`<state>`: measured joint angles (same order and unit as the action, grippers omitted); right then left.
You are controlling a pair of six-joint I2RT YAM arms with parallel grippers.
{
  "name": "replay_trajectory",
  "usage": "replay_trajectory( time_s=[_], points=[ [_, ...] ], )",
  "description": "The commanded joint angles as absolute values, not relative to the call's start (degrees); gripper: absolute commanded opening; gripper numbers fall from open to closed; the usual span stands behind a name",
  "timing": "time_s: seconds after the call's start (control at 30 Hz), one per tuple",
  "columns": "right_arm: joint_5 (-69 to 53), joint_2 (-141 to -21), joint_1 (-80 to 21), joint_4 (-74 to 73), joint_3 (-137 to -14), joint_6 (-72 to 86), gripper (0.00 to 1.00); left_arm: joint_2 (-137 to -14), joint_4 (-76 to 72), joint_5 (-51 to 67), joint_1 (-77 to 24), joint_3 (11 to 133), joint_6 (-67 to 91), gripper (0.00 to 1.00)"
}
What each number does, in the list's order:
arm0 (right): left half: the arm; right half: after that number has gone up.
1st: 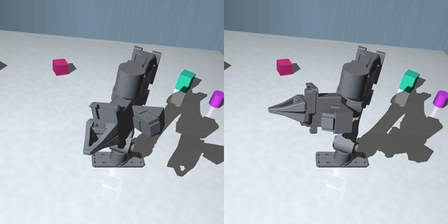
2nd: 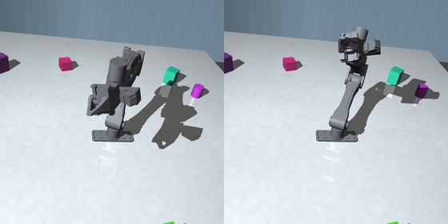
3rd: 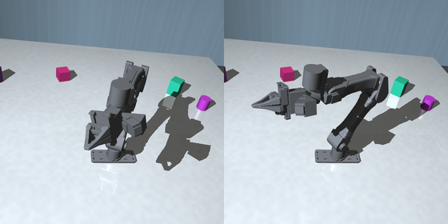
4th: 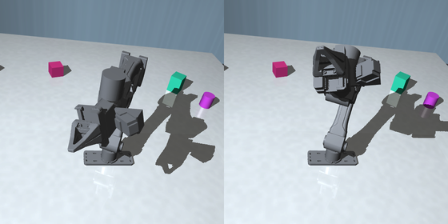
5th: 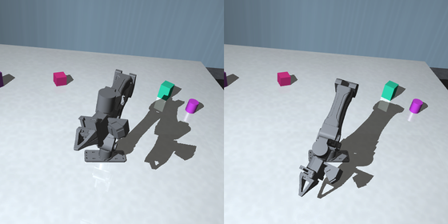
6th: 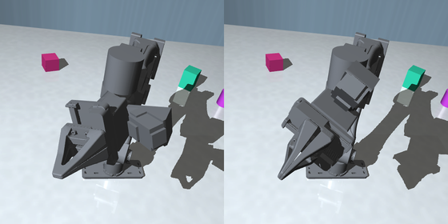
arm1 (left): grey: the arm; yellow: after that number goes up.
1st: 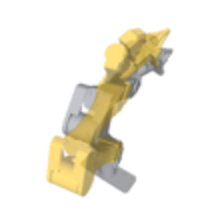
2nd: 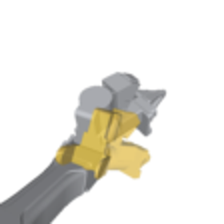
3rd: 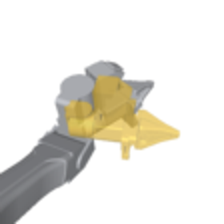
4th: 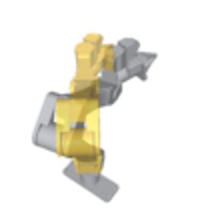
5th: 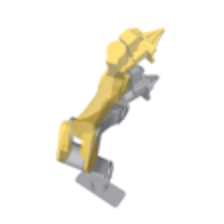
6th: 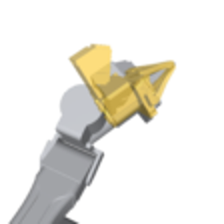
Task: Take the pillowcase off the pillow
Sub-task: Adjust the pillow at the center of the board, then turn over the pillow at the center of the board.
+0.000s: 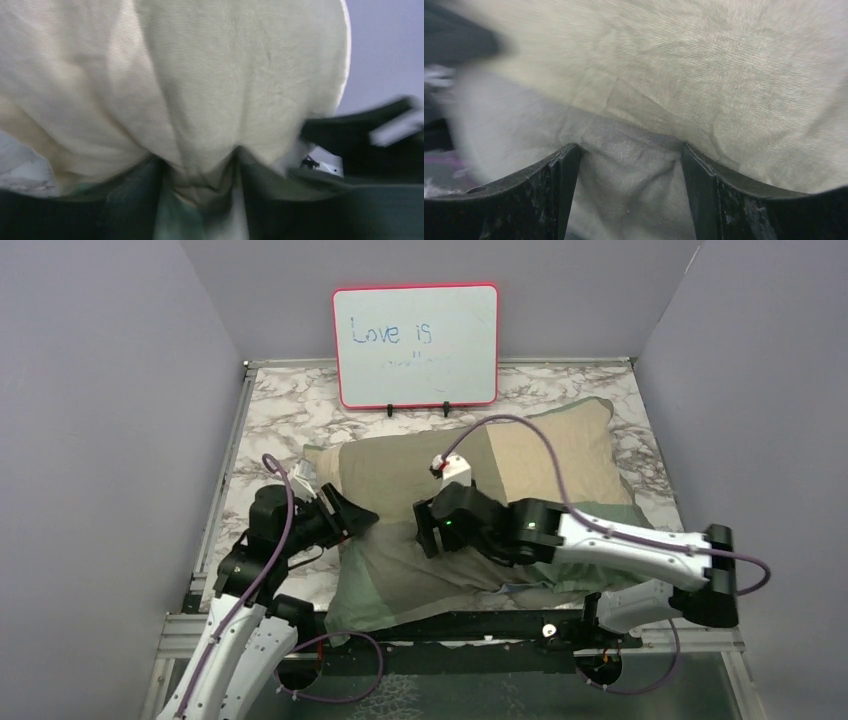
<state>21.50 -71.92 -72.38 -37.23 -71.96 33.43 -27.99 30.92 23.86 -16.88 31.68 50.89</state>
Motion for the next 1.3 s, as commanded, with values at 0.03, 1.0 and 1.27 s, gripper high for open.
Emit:
replay_trajectory(
  time_s=[0.03,1.0,1.27],
  points=[
    [27.0,-77.7,-72.7,-42.7,-61.0,46.4,0.71,-32.2,44.8,16.6,-17.3,47.3,38.3,0.86],
    [19.9,-68.0,-72.6,-36.6,-37.5,56.3,0.68,-91.2,37.5,69.1,-11.1,80.0,-4.5,0.99],
    [22.5,-67.9,-72.6,-39.6,-40.4,56.2,0.71,-91.6,37.6,64.9,-18.7,73.5,-5.8,0.98]
  ],
)
